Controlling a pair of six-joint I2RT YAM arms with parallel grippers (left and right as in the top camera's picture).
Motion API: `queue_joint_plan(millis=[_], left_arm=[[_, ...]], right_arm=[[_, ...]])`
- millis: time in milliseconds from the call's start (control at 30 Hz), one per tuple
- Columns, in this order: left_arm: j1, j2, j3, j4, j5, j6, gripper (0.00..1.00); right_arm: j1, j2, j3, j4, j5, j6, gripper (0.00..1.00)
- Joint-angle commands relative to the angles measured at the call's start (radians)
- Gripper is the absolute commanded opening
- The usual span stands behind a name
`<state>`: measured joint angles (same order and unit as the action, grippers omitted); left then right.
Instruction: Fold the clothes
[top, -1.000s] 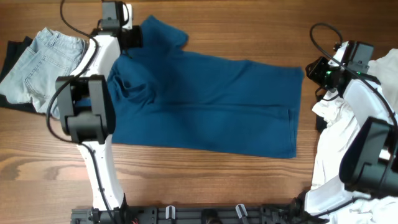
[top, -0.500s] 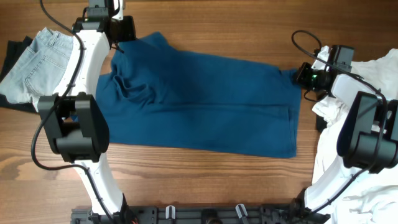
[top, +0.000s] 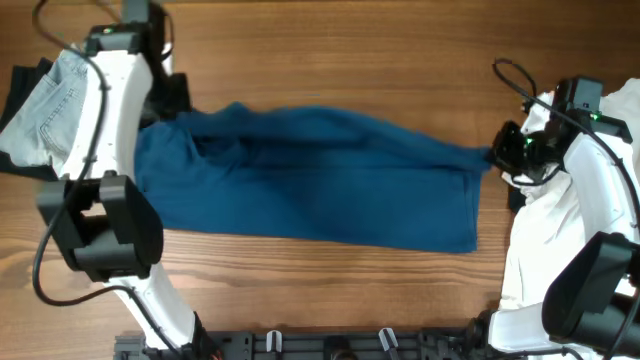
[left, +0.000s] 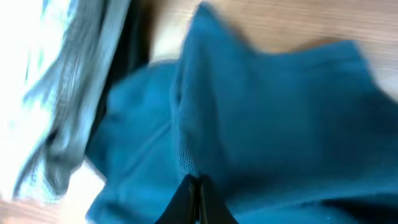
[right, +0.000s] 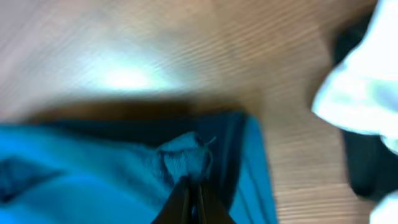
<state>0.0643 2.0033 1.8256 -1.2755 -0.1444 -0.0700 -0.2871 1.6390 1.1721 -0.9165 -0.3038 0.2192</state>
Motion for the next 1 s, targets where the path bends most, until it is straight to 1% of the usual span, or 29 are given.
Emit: queue_joint_plan(millis=[0, 133, 233, 367, 400, 433, 467, 500, 533, 567, 600, 633, 700, 733, 767, 833, 933, 967], left_arm=[[0.109, -0.019, -0.007, -0.097, 0.023, -0.077, 0.04], [0.182, -0.018, -0.009, -0.154, 0.024, -0.095, 0.04], [0.189, -0.018, -0.010, -0.192, 0.023, -0.095, 0.04], [0.189, -0.017, -0.037, -0.230, 0.019, -0.095, 0.04], [0.189, -0.017, -0.047, -0.230, 0.019, -0.095, 0.04], [0.189, -0.017, -0.055, -0.229, 0.019, -0.095, 0.04], [0.189, -0.017, -0.062, -0.230, -0.002, -0.095, 0.08], [0.189, -0.017, -0.062, -0.229, -0.010, -0.095, 0.21], [0.189, -0.018, -0.062, -0.224, -0.010, -0.095, 0.27], [0.189, -0.018, -0.062, -0.219, -0.010, -0.095, 0.36], [0.189, -0.018, -0.062, -0.204, -0.008, -0.095, 0.41], [0.189, -0.018, -0.062, -0.194, -0.002, -0.095, 0.44], [0.187, -0.018, -0.062, -0.187, -0.002, -0.095, 0.43], [0.186, -0.027, -0.062, -0.187, -0.001, -0.095, 0.40], [0.187, -0.040, -0.062, -0.183, 0.005, -0.095, 0.40], [0.186, -0.078, -0.062, -0.167, 0.014, -0.094, 0.40], [0.184, -0.150, -0.062, -0.107, 0.165, -0.088, 0.40], [0.175, -0.150, -0.062, -0.091, 0.223, -0.055, 0.40]], right_arm=[[-0.005, -0.010, 0.003, -0.118, 0.246, 0.061, 0.04], [-0.005, -0.010, 0.000, -0.196, 0.271, 0.072, 0.04], [-0.005, -0.010, -0.001, -0.252, 0.272, 0.069, 0.04], [-0.005, -0.010, -0.001, -0.280, 0.272, 0.042, 0.05], [-0.005, -0.010, -0.001, -0.290, 0.272, 0.036, 0.08], [-0.005, -0.010, -0.001, -0.298, 0.272, 0.019, 0.18], [-0.005, -0.010, -0.002, -0.300, 0.273, 0.016, 0.51], [-0.005, -0.010, -0.003, -0.291, 0.275, 0.017, 0.59], [-0.005, -0.009, -0.007, -0.264, 0.274, 0.021, 0.64], [-0.005, -0.009, -0.022, -0.223, 0.269, 0.036, 0.68], [-0.008, -0.008, -0.055, -0.157, 0.235, 0.042, 0.69], [-0.010, -0.008, -0.085, -0.106, 0.206, 0.042, 0.70], [-0.025, 0.008, -0.162, 0.003, 0.165, 0.041, 0.74], [-0.037, 0.027, -0.211, 0.072, 0.130, 0.042, 0.74], [-0.044, 0.042, -0.238, 0.111, 0.094, 0.042, 0.75], [-0.055, 0.081, -0.268, 0.169, 0.048, 0.043, 0.79], [-0.056, 0.159, -0.270, 0.206, -0.013, 0.042, 0.80], [-0.056, 0.168, -0.270, 0.205, -0.034, 0.040, 0.78]])
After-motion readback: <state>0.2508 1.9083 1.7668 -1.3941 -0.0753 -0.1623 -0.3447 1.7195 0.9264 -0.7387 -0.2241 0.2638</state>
